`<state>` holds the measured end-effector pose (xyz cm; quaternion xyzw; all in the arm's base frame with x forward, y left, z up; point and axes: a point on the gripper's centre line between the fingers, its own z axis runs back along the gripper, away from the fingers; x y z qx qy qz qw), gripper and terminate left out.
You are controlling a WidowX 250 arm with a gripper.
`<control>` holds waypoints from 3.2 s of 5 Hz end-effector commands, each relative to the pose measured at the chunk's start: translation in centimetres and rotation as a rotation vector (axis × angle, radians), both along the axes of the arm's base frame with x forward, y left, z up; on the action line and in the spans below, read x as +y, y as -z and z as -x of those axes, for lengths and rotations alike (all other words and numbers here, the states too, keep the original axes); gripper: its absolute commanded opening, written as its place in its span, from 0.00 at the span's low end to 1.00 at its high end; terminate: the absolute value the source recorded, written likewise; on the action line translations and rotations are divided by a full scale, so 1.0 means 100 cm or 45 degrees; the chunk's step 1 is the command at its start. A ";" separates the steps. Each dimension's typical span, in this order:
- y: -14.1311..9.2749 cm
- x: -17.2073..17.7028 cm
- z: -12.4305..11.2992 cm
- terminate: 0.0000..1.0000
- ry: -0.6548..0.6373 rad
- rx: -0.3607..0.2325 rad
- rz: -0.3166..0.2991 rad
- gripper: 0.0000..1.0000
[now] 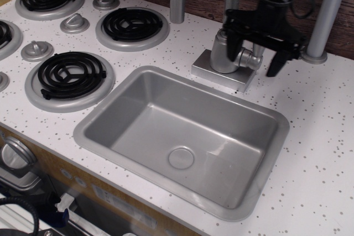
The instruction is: Lever vertical to front
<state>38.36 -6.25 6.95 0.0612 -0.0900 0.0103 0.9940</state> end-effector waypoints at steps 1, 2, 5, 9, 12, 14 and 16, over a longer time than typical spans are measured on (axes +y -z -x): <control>-0.045 -0.011 -0.012 0.00 0.036 -0.207 0.020 1.00; -0.045 -0.006 -0.028 0.00 0.065 -0.259 0.045 1.00; -0.040 0.003 -0.055 0.00 0.066 -0.312 0.014 1.00; -0.035 0.001 -0.026 0.00 -0.094 -0.232 -0.021 0.00; -0.017 0.006 -0.007 0.00 -0.110 -0.134 0.058 0.00; 0.006 0.011 -0.010 0.00 -0.100 -0.048 0.136 0.00; 0.011 0.010 -0.011 0.00 -0.097 -0.045 0.133 0.00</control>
